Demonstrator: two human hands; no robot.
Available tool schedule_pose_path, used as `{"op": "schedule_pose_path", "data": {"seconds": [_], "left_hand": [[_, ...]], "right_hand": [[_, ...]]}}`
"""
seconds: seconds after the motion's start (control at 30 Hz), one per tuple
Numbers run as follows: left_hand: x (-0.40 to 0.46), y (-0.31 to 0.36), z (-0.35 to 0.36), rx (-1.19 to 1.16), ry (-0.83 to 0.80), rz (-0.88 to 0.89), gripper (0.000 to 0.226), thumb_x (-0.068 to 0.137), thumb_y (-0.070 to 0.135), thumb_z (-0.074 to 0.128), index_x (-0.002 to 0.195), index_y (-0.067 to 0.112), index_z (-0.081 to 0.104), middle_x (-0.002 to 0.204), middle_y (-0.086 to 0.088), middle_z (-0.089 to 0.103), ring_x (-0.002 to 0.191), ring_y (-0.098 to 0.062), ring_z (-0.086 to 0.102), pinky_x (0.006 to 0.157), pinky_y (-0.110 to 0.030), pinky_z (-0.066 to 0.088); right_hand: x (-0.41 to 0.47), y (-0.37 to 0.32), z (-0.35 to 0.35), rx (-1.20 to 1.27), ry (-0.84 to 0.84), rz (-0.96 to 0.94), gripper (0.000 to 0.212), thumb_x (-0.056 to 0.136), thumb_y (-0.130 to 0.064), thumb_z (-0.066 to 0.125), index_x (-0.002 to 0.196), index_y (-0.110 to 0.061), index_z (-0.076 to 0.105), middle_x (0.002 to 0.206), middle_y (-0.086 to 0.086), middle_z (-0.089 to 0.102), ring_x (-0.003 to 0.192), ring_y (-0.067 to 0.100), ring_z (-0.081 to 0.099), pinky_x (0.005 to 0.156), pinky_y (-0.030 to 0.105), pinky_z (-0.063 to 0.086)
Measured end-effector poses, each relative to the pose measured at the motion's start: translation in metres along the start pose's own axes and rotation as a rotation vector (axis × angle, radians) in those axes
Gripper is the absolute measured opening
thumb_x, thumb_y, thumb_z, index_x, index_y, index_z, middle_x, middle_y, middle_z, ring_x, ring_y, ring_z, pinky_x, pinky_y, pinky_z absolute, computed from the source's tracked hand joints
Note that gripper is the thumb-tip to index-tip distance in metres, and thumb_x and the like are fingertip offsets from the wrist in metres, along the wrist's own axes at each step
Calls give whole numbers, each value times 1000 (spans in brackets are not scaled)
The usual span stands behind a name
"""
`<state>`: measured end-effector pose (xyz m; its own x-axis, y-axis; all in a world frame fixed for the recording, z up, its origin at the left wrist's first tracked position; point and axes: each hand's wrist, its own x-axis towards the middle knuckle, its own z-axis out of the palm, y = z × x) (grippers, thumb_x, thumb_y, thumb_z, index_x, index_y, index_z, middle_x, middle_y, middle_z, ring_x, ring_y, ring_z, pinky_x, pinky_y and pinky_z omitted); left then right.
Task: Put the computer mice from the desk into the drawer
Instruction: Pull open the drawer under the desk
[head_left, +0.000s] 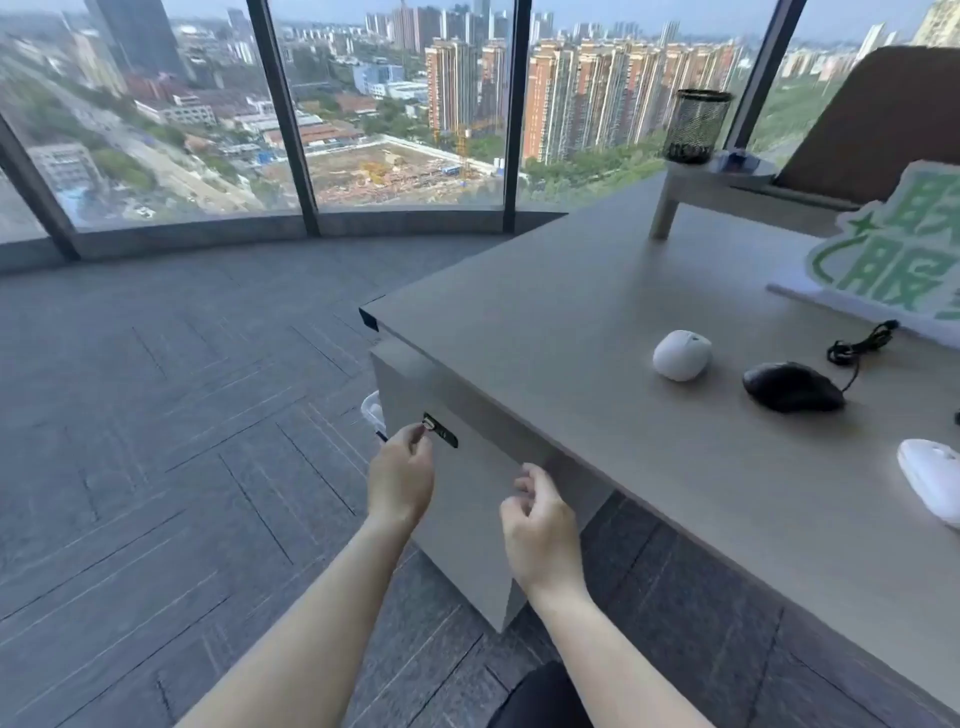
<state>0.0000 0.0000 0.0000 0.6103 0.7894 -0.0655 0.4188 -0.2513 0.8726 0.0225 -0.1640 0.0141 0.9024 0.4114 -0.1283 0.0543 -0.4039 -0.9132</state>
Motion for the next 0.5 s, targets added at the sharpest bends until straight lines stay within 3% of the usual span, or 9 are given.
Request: {"op": "schedule_pose_path", "data": {"seconds": [0.07, 0.13, 0.17, 0.23, 0.37, 0.5], "left_hand": [[16, -9, 7, -120, -19, -143, 41, 88, 22, 45, 124, 12, 62, 125, -6, 65, 117, -25, 58, 100, -40, 46], [30, -17, 20, -298, -44, -318, 26, 82, 21, 46, 97, 17, 67, 106, -7, 66, 101, -26, 60, 93, -39, 49], [39, -23, 29, -348, -41, -364, 16, 81, 19, 45, 78, 21, 61, 93, -7, 62, 91, -24, 58, 87, -37, 49], [55, -27, 41, -433, -35, -414, 21, 84, 15, 43, 64, 22, 45, 78, -6, 53, 80, -23, 51, 77, -35, 45], [79, -29, 61, -534, -32, -495, 20, 91, 21, 43, 72, 15, 46, 69, -3, 50, 72, -23, 48, 69, -35, 41], [97, -37, 67, -591, -2, -559, 25, 95, 33, 47, 100, 9, 53, 85, -9, 57, 87, -30, 58, 73, -42, 54]], "right_hand": [[12, 7, 6, 17, 18, 154, 56, 96, -13, 45, 150, -10, 28, 147, 10, 46, 131, 24, 47, 103, 36, 42], [23, 16, 9, -4, 24, 227, 58, 95, -14, 45, 150, -8, 26, 150, 13, 43, 134, 27, 46, 109, 42, 41], [28, 20, 12, -3, 31, 247, 58, 94, -13, 45, 149, -7, 29, 150, 14, 44, 134, 28, 46, 109, 44, 41], [33, 22, 17, 12, 62, 270, 53, 93, -12, 46, 145, -7, 36, 145, 15, 50, 129, 30, 51, 106, 45, 44], [37, 26, 21, 29, 123, 284, 47, 91, -10, 46, 138, -6, 45, 138, 14, 57, 125, 26, 55, 102, 41, 48], [38, 29, 25, 30, 153, 272, 45, 91, -8, 46, 135, -7, 48, 137, 13, 58, 124, 24, 56, 99, 38, 49]]}}
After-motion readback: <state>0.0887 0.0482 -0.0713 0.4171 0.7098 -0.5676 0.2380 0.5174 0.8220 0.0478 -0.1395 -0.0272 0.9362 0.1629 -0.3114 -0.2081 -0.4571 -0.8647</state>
